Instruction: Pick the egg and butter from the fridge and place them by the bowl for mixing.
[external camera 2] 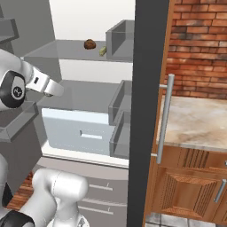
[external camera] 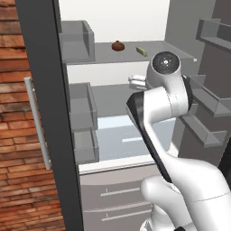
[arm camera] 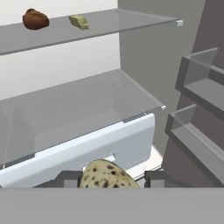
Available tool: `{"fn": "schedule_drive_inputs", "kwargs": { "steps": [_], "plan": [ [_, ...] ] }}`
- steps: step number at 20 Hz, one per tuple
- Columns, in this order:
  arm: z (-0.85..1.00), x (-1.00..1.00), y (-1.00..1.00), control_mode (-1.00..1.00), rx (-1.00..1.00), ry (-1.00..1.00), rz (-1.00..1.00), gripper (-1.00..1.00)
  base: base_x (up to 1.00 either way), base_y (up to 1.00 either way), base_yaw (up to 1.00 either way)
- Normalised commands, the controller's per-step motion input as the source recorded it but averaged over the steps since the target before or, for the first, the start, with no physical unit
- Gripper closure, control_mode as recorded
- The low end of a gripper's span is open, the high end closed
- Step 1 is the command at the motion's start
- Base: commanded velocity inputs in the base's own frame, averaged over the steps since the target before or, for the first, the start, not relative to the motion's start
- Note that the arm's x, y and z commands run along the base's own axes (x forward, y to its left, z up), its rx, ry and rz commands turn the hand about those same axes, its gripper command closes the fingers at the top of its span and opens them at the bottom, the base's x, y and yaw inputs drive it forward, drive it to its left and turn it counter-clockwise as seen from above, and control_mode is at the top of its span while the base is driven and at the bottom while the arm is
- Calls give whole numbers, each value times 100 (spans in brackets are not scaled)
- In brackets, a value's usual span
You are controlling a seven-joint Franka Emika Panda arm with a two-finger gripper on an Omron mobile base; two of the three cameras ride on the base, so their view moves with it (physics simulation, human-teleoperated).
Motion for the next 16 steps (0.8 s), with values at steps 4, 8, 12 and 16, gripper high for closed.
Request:
{"fn": "schedule_drive_inputs", "kwargs": {
  "steps": [4,8,12,16],
  "plan": [
    [0,0,0,-100,0,0,0,100,0,0,0],
    [0,-2,0,100,0,0,0,100,-1,0,0],
    [0,0,0,100,0,0,0,100,-1,0,0],
    [0,0,0,100,0,0,0,100,-3,3,0]
  ]
}}
